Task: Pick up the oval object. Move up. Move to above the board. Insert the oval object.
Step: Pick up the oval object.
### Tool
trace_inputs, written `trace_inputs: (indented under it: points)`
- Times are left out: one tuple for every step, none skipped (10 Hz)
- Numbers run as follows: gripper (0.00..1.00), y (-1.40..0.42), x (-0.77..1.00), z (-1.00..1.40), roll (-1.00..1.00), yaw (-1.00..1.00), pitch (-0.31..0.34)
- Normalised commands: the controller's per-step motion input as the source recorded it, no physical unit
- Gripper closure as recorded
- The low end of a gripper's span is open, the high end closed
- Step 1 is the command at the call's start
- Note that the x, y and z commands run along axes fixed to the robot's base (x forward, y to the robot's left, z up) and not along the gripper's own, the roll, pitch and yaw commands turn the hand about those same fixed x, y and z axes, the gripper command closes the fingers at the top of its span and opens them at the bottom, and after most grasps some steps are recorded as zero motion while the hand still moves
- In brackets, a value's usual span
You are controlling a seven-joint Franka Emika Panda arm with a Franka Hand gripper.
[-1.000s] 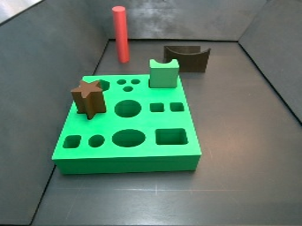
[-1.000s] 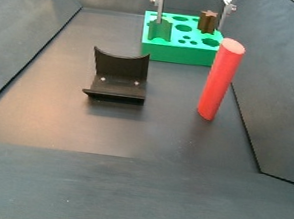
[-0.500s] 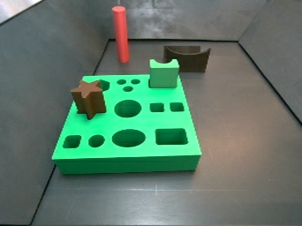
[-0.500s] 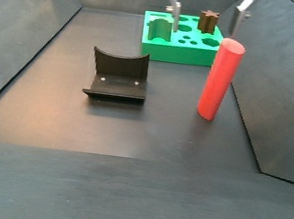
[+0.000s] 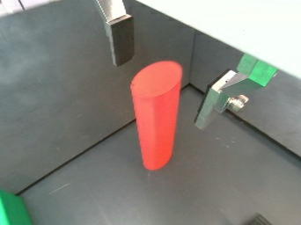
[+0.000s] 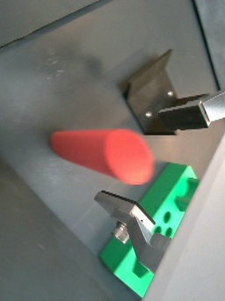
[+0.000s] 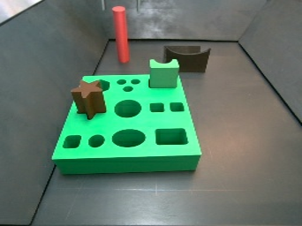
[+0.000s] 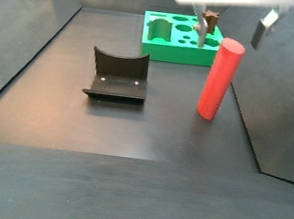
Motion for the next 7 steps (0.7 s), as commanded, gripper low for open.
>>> trace_inputs:
  points:
    - [0.0,0.06,-0.32,-1.0,0.05,0.2,-0.1]
    - [0.0,0.01,-0.39,-1.0,0.12,0.21,-0.1]
    - [0.0,0.03,-0.03,0.0,-0.04,0.0,-0.026]
    - [0.0,0.0,0.0,0.0,0.0,0.0,0.0]
    - [0.0,0.0,0.0,0.0,0.0,0.0,0.0]
    - [1.0,0.0,0.0,0.0,0.0,0.0,0.0]
    - [1.0,0.0,0.0,0.0,0.0,0.0,0.0]
